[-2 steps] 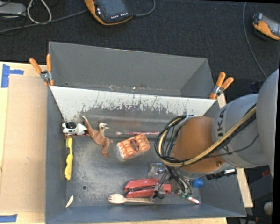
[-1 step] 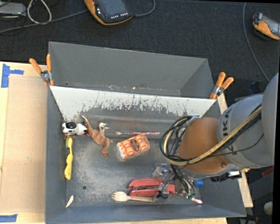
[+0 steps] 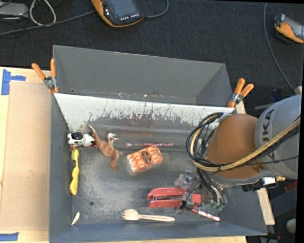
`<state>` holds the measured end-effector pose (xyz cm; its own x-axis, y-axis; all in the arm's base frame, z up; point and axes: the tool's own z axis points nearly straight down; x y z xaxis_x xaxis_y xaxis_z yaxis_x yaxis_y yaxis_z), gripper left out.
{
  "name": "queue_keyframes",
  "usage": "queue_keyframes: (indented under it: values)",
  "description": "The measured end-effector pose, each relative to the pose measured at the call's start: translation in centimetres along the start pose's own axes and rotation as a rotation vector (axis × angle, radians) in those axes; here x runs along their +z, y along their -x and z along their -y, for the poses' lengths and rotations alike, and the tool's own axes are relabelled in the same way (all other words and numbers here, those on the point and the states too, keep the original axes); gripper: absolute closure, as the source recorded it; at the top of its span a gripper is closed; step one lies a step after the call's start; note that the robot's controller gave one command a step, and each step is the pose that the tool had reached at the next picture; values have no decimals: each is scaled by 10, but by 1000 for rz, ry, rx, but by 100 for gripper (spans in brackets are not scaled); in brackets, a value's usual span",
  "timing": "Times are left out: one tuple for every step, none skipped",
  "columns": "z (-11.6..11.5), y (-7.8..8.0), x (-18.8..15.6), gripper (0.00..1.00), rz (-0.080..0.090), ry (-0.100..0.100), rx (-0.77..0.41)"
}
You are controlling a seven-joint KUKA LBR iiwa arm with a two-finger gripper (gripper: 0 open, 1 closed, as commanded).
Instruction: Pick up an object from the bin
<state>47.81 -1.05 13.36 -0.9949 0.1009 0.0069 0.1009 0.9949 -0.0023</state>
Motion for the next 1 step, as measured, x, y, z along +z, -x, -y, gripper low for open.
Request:
queue_keyframes:
  values:
    - [-9,17,-77,100,-7,-1,28]
